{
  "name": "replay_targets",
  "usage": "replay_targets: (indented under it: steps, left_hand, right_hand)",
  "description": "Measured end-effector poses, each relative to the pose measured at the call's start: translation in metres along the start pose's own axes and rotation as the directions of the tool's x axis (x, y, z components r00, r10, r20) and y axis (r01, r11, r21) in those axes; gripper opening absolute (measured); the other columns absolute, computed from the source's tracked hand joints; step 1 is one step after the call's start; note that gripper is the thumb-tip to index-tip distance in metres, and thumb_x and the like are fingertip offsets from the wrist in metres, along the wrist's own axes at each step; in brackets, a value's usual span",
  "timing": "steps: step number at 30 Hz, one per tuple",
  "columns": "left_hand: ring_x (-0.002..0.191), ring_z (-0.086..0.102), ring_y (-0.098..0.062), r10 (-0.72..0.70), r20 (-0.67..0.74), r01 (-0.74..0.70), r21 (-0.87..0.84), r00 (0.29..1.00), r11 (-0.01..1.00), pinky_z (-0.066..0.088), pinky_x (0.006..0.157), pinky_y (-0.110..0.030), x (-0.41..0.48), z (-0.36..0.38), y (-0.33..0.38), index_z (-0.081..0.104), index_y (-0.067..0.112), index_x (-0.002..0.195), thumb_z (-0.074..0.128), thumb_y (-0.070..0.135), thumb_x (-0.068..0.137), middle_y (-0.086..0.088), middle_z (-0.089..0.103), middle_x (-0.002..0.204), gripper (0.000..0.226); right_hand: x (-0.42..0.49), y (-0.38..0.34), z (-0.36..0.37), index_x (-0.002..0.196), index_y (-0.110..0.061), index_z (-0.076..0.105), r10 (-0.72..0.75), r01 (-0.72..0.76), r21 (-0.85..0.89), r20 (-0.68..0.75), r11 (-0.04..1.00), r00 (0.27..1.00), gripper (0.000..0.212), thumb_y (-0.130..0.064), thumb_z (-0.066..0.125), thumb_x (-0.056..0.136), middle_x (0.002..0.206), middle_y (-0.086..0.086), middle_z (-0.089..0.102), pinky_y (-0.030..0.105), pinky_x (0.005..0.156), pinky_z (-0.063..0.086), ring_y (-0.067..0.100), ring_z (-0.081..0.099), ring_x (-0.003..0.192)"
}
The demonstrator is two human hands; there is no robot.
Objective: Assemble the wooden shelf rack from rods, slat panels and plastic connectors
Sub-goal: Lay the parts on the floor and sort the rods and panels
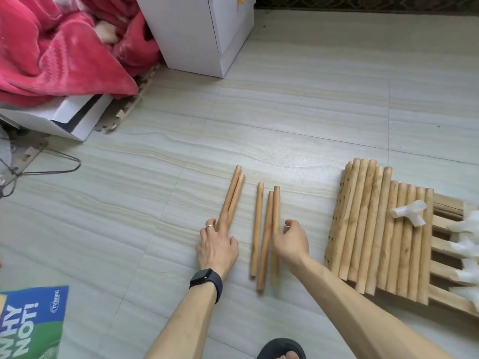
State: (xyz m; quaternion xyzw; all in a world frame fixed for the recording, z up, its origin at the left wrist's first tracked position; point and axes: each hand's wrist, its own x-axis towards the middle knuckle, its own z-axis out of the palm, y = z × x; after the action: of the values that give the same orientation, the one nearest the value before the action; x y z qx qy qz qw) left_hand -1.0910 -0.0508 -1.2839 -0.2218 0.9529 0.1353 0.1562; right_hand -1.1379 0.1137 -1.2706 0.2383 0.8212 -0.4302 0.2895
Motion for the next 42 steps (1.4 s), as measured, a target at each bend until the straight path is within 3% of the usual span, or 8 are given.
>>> replay_targets:
  steps: [4,10,18,25,30,34,38,42]
  left_hand:
    - [0.131,0.039,-0.026,0.007,0.018,-0.008,0.046,1.0,0.999,0.047,0.091,-0.041,-0.003,0.002,0.001,0.016,0.038,0.157,0.045,0.031,0.099,-0.005,0.031,0.152,0.065]
    - [0.137,0.037,-0.029,0.014,0.066,-0.017,0.043,0.998,0.999,0.043,0.101,-0.041,-0.007,-0.007,0.005,0.016,0.031,0.158,0.051,0.032,0.097,-0.009,0.025,0.158,0.071]
    - [0.148,0.025,-0.028,0.257,-0.031,-0.258,-0.024,0.966,0.966,0.034,0.116,-0.041,-0.006,-0.028,0.068,0.012,0.02,0.161,0.055,0.034,0.094,-0.01,0.01,0.167,0.081]
    - [0.146,0.027,-0.024,0.477,0.045,-0.468,-0.133,0.878,0.874,0.04,0.111,-0.041,-0.031,-0.012,0.171,0.029,0.024,0.154,0.05,0.043,0.097,-0.006,0.022,0.161,0.064]
    - [0.143,0.032,-0.027,0.537,0.107,-0.53,-0.089,0.837,0.843,0.041,0.107,-0.042,-0.051,0.012,0.212,0.029,0.024,0.151,0.051,0.05,0.095,-0.008,0.025,0.16,0.066]
    - [0.127,0.046,-0.028,0.442,0.112,-0.433,-0.093,0.89,0.896,0.048,0.091,-0.041,-0.06,0.024,0.231,0.022,0.018,0.151,0.053,0.054,0.095,-0.009,0.037,0.142,0.074]
    - [0.122,0.051,-0.031,0.352,0.135,-0.329,-0.167,0.926,0.93,0.047,0.088,-0.043,-0.05,0.022,0.238,0.033,0.015,0.141,0.051,0.052,0.097,-0.009,0.046,0.131,0.06]
    - [0.11,0.056,-0.03,0.334,0.151,-0.325,-0.082,0.93,0.942,0.042,0.077,-0.039,-0.045,0.017,0.246,0.042,0.013,0.126,0.052,0.052,0.092,-0.01,0.054,0.121,0.053]
  right_hand:
    - [-0.007,0.005,-0.006,0.154,-0.014,0.03,-0.084,0.093,-0.17,0.06,0.981,0.995,0.065,-0.011,0.051,0.092,0.153,0.012,0.033,0.037,0.111,0.038,0.03,0.045,0.135]
    - [-0.032,0.01,-0.019,0.151,-0.016,0.037,-0.159,0.186,-0.16,0.169,0.969,0.973,0.059,-0.017,0.054,0.094,0.151,0.005,0.041,0.036,0.114,0.037,0.021,0.048,0.134]
    - [-0.056,0.037,-0.137,0.122,-0.029,0.057,-0.446,0.439,-0.082,-0.156,0.895,0.881,0.026,-0.031,0.06,0.097,0.115,-0.017,0.06,0.021,0.081,0.052,-0.001,0.061,0.09]
    - [-0.009,0.068,-0.234,0.138,-0.02,0.044,-0.179,0.128,-0.134,-0.507,0.983,0.843,0.057,-0.056,0.055,0.096,0.138,0.009,0.047,0.045,0.096,0.049,0.025,0.055,0.119]
    - [0.015,0.072,-0.238,0.155,-0.048,0.02,-0.353,0.226,-0.365,-0.333,0.903,0.874,0.071,-0.055,0.058,0.095,0.162,0.006,0.023,0.051,0.109,0.043,0.029,0.037,0.142]
    - [0.028,0.075,-0.233,0.149,-0.042,0.034,-0.383,0.182,-0.575,-0.251,0.798,0.889,0.056,-0.046,0.055,0.098,0.156,0.008,0.035,0.046,0.106,0.043,0.03,0.039,0.134]
    - [0.027,0.092,-0.235,0.133,-0.019,0.049,-0.407,0.256,-0.38,-0.397,0.889,0.823,0.035,-0.026,0.049,0.099,0.124,0.009,0.055,0.041,0.095,0.045,0.026,0.049,0.116]
    - [0.021,0.106,-0.228,0.131,-0.013,0.046,-0.198,0.151,-0.134,-0.511,0.98,0.837,0.036,-0.031,0.048,0.099,0.128,0.012,0.053,0.044,0.1,0.042,0.029,0.049,0.119]
